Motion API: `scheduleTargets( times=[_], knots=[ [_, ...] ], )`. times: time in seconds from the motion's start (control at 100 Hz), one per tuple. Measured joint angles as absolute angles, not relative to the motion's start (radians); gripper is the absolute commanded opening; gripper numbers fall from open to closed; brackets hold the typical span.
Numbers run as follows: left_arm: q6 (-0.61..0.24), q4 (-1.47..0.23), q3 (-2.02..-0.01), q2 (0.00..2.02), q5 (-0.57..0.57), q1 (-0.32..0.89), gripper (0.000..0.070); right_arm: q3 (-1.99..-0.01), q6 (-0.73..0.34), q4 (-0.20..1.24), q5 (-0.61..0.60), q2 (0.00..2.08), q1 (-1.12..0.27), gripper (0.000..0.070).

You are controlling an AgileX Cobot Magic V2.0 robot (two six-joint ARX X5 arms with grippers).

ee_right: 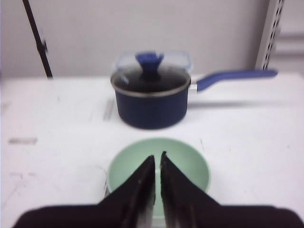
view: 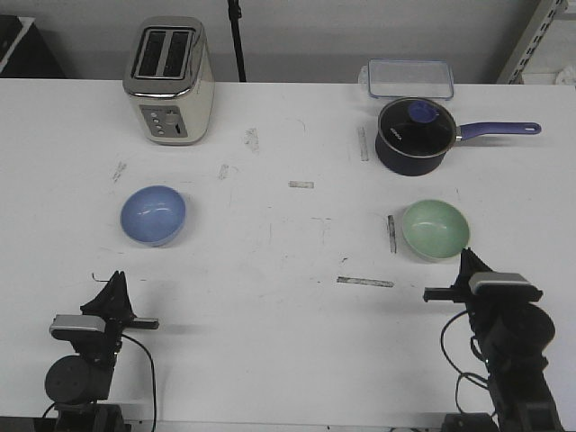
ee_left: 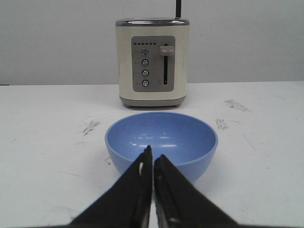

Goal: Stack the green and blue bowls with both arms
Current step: 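Move the right gripper forward toward the pale green bowl, then grip the rim of the pale green bowl with the right gripper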

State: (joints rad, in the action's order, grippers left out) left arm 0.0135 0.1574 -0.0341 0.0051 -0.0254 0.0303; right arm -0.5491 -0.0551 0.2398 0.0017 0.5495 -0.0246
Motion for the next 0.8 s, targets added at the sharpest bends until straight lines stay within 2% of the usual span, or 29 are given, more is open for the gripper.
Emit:
scheduleTargets(
  times=[0.36,0.5,0.68,0.8],
  knots=[
    [0.014,0.157,-0.034,0.005,-0.025,0.03,0.0002,-0.906,-0.056,0.443,0.0,0.981,0.04,0.0011],
    [0.014,0.157,-0.034,0.005,-0.025,0.03,0.0002,-1.048,-0.065,0.606,-0.004,1.141,0.083,0.0011],
    [0.014,0.157,-0.034,0.005,-0.025,0.03,0.0002,-1.213,-0.145,0.842,-0.004,1.329,0.141,0.0012],
    [0.014,0.157,-0.034,0.005,-0.025,0.03,0.0002,-1.28,-0.178,0.908,-0.061,1.41,0.176,0.0023]
  ],
)
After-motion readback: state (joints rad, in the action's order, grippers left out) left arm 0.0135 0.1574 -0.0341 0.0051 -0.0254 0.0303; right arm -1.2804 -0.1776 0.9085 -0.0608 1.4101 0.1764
